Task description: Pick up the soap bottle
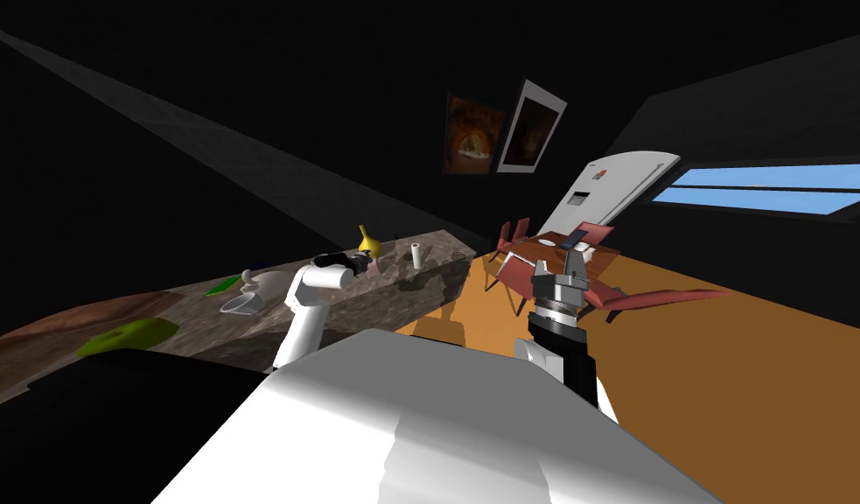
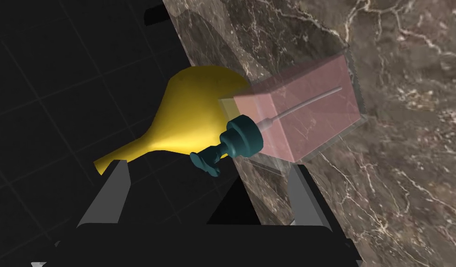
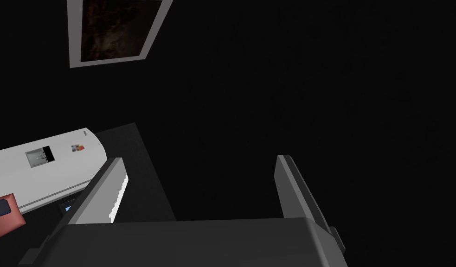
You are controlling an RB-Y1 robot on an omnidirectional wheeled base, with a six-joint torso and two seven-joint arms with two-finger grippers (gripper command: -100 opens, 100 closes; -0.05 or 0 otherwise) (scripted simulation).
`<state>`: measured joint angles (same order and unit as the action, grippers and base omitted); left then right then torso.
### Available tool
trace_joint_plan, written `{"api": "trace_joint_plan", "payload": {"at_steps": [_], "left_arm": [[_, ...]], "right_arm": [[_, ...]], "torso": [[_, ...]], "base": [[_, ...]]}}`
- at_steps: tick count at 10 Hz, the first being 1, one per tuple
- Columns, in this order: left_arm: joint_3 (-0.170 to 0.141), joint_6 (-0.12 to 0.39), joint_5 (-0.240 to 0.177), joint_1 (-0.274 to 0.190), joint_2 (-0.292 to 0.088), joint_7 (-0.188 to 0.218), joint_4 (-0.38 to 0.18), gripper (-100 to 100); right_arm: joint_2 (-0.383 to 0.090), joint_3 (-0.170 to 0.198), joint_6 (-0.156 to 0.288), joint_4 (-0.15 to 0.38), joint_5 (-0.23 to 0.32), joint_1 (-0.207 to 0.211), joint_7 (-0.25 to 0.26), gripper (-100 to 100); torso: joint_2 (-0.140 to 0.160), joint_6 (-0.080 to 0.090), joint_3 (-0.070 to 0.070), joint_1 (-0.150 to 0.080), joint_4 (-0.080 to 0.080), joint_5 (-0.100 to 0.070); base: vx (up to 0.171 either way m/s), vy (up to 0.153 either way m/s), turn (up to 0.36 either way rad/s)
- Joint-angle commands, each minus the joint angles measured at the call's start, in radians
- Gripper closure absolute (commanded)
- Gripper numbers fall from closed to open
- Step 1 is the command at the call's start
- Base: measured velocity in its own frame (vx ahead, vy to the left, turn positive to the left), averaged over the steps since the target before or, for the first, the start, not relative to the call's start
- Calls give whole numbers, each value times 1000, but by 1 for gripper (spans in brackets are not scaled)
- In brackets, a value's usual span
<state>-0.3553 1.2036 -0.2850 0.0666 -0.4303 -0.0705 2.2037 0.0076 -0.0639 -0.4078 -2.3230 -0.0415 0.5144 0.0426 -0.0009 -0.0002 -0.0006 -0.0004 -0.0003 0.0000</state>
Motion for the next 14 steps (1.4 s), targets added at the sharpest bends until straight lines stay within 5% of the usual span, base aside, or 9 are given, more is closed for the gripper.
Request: {"api": "trace_joint_plan", "payload": {"at_steps": [1,14], "left_arm": [[-25,50,-19,-27,-14,4,-16,-100],[-141,398,-109,-162,-92,42,-95,-100]], "right_arm": [[0,0,0,0,0,0,0,0],[0,0,0,0,0,0,0,0]], "torso": [[0,0,0,0,0,0],[-1,0,-1,0,0,0]], "base": [[20,-13,-20],[25,-5,-10]]}}
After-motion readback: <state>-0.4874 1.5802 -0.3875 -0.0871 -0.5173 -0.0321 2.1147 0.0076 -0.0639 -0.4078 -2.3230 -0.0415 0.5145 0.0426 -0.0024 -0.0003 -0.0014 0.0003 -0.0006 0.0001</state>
